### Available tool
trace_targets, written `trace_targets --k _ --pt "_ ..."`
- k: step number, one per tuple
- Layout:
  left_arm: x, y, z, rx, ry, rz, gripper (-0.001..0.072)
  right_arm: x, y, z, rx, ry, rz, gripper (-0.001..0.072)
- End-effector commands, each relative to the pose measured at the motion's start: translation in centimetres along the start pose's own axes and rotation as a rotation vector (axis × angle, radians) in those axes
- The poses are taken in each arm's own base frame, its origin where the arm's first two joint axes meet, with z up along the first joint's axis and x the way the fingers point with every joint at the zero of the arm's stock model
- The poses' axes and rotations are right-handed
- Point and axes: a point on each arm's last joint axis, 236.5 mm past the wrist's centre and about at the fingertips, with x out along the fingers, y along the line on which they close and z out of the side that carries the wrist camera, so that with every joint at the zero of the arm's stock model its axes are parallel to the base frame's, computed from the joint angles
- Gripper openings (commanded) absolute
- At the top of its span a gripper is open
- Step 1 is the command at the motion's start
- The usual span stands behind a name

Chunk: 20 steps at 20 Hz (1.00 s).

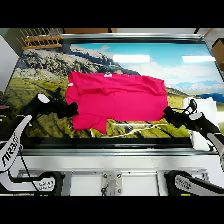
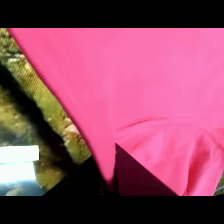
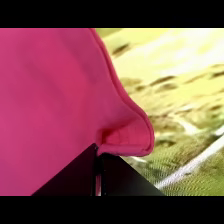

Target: Fold the clothes and pants, and hang the long-sleeved shirts on hangers.

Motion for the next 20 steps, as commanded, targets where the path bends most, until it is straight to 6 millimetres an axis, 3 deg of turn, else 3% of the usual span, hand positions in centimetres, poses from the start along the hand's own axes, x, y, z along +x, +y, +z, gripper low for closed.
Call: trace_targets --k 1,3,5,7,8,10,12,13,15,17,20 --pt "-2.6 -1.3 2.5 0.026 -0.072 -0.021 0.0010 -2.4 2.7 3.0 -0.182 -0.066 0.029 0.0015" --pt "-8.4 -4.7 6.0 0.103 -0.224 -0.061 0.0010 -7.2 6.5 7.6 -0.336 -0.169 0.046 0.0015" --pt "-17.1 -9.9 8.4 0.214 -0.414 -0.117 0.0010 -14.5 11.9 11.9 -0.477 -0.304 0.080 0.0015" --pt "-26.7 -15.3 8.0 0.344 -0.607 -0.169 0.0010 -23.3 17.7 14.3 -0.580 -0.464 0.146 0.0015" --pt "-31.3 -17.8 6.9 0.406 -0.700 -0.192 0.0010 -28.2 20.4 14.9 -0.619 -0.563 0.188 0.0015" --pt "-40.1 -21.8 3.0 0.518 -0.896 -0.237 0.0010 -37.2 24.2 14.7 -0.678 -0.751 0.261 0.0015" --pt "-47.0 -24.3 -2.3 0.608 -1.055 -0.273 0.0010 -44.5 26.0 12.7 -0.720 -0.894 0.313 0.0015" --pt "-50.0 -25.2 -5.3 0.649 -1.130 -0.289 0.0010 -47.2 26.3 11.4 -0.735 -0.947 0.331 0.0015" --pt "-54.3 -26.2 -10.7 0.713 -1.252 -0.316 0.0010 -51.4 25.9 8.7 -0.769 -1.033 0.331 0.0015" --pt "-57.5 -26.6 -15.9 0.754 -1.349 -0.351 0.0010 -54.4 24.9 6.3 -0.800 -1.095 0.303 0.0015" --pt "-60.2 -26.5 -20.8 0.744 -1.447 -0.410 0.0010 -57.6 23.3 4.1 -0.779 -1.166 0.277 0.0015"
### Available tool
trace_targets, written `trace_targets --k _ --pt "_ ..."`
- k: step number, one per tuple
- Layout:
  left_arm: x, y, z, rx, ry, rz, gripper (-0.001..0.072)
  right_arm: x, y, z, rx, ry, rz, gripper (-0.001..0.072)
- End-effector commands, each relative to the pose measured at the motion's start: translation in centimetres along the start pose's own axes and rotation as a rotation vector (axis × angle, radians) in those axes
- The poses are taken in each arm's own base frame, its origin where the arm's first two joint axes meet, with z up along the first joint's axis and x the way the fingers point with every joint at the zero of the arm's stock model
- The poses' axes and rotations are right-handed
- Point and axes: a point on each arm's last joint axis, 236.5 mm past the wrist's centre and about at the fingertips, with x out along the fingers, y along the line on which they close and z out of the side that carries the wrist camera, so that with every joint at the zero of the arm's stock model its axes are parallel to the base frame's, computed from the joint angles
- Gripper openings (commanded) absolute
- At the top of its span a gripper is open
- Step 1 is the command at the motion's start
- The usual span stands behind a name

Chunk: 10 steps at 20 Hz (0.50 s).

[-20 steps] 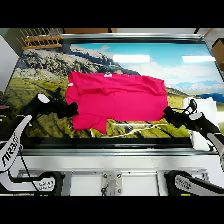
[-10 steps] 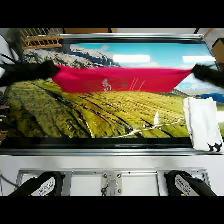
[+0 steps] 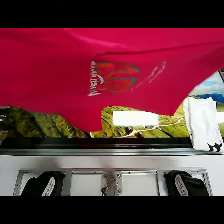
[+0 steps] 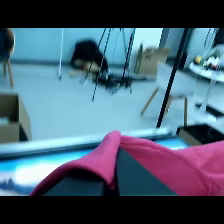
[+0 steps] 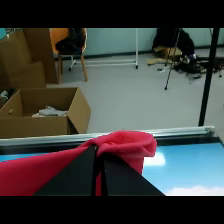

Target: Fold the clothes and pants, and hang the long-sleeved shirts on hangers.

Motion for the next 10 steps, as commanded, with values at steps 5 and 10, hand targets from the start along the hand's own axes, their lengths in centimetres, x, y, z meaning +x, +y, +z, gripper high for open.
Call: trace_targets --k 5,10 --pt "-3.8 -0.8 0.8 -0.056 -0.048 0.098 0.0010 -4.2 0.3 -0.9 -0.028 0.062 -0.039 0.0014" --pt "3.9 9.5 -8.2 -0.227 0.332 0.243 0.0010 3.1 -1.2 -12.4 0.063 0.500 0.008 0.0014"
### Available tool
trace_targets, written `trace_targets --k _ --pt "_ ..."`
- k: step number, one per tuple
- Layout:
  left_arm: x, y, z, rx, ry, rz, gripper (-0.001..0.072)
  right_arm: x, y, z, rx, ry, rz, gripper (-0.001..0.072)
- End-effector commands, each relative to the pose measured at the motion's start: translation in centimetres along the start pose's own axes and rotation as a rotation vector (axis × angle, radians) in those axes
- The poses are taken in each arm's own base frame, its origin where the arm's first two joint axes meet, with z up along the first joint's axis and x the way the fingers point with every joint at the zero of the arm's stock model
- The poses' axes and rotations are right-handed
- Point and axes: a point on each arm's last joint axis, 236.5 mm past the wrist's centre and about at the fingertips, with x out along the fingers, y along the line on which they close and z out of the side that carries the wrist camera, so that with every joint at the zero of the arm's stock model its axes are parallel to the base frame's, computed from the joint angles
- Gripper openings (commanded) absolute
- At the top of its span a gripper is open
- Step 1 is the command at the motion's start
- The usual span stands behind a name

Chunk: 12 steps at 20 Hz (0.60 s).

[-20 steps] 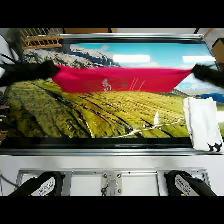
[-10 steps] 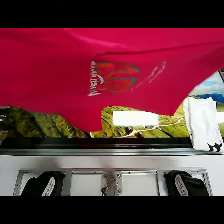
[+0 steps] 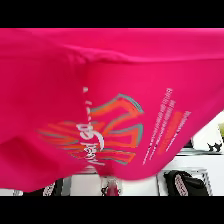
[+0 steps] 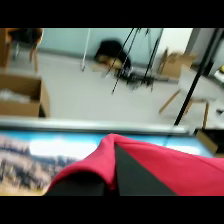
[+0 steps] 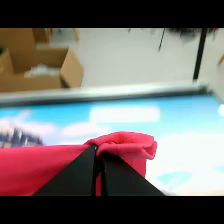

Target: Fold the clothes and pants, and hang the long-sleeved shirts on hangers.

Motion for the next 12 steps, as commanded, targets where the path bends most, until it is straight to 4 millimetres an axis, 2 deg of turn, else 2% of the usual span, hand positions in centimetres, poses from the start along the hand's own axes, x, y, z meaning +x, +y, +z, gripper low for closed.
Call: trace_targets --k 1,2,4,7,8,10,12 --pt "7.2 6.5 -5.5 -0.122 0.283 0.069 0.0010 7.1 -0.9 -7.7 0.058 0.339 0.045 0.0014" --pt "10.1 7.9 -7.8 -0.147 0.377 0.056 0.0010 9.6 -1.1 -10.1 0.070 0.429 0.058 0.0014" --pt "16.1 11.3 -13.9 -0.194 0.584 0.058 0.0010 14.9 -0.9 -15.2 0.081 0.593 0.096 0.0014" --pt "24.4 16.7 -25.5 -0.258 0.853 0.103 0.0010 21.7 -0.9 -23.8 0.080 0.807 0.103 0.0014" --pt "26.5 18.2 -29.0 -0.284 0.907 0.107 0.0010 23.6 -0.8 -26.5 0.088 0.858 0.108 0.0014" --pt "30.1 20.4 -35.9 -0.386 0.987 0.110 0.0010 27.2 -0.8 -30.7 0.118 0.898 0.096 0.0014" --pt "32.8 21.9 -40.2 -0.483 0.990 0.113 0.0010 30.4 -0.8 -33.4 0.155 0.885 0.072 0.0014"
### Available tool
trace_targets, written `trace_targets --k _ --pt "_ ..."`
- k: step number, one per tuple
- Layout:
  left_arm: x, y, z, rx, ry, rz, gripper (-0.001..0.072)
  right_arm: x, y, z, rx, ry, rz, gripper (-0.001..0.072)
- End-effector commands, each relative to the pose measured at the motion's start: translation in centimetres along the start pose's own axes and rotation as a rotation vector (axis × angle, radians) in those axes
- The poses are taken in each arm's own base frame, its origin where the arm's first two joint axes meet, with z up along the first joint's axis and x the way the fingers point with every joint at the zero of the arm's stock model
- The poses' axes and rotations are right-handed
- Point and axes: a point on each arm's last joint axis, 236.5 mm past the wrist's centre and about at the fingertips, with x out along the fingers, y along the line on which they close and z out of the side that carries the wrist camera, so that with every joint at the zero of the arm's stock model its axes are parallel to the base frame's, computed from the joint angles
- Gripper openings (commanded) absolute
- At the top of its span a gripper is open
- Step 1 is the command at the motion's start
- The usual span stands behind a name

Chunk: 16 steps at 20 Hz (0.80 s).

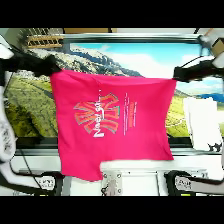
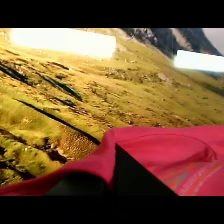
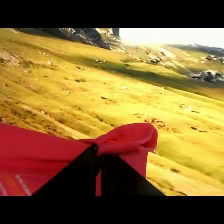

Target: Fold the clothes and pants, and hang the long-sleeved shirts on hangers.

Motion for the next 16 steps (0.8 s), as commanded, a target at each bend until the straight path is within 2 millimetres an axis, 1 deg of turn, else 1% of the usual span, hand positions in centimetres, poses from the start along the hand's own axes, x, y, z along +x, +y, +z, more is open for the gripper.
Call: trace_targets --k 1,2,4,6,8,10,11,12,13,14,16 --pt "10.4 4.0 -0.5 -0.136 0.071 -0.044 0.0010 8.4 -1.0 0.4 0.069 0.009 -0.009 0.0014" --pt "11.6 4.6 -0.2 -0.160 0.057 -0.049 0.0010 9.5 -1.3 1.0 0.097 -0.017 -0.012 0.0014" --pt "12.8 6.0 0.5 -0.193 0.027 -0.046 0.0010 10.5 -1.9 2.4 0.134 -0.080 -0.019 0.0014" --pt "12.5 7.1 1.1 -0.200 0.006 -0.038 0.0010 10.5 -2.3 3.3 0.145 -0.121 -0.024 0.0014" --pt "11.0 7.5 1.5 -0.180 -0.004 -0.035 0.0010 10.0 -2.7 3.1 0.148 -0.111 -0.031 0.0014" --pt "9.2 7.1 1.4 -0.118 0.006 -0.032 0.0010 9.6 -3.1 1.9 0.127 -0.066 -0.055 0.0013" --pt "8.3 6.8 1.0 -0.076 0.022 -0.018 0.0010 9.4 -3.1 1.0 0.116 -0.041 -0.066 0.0013" --pt "7.6 7.2 0.3 -0.048 0.031 0.020 0.0010 9.3 -3.0 -0.1 0.112 -0.022 -0.070 0.0013" --pt "7.2 7.4 -0.5 -0.030 0.040 0.052 0.0010 9.2 -2.9 -1.4 0.115 -0.005 -0.071 0.0013" --pt "6.8 8.2 -1.6 -0.021 0.052 0.090 0.0010 8.9 -2.9 -2.8 0.121 0.012 -0.074 0.0013" --pt "6.5 9.4 -4.8 -0.036 0.093 0.131 0.0010 8.5 -3.0 -5.4 0.128 0.035 -0.084 0.0013"
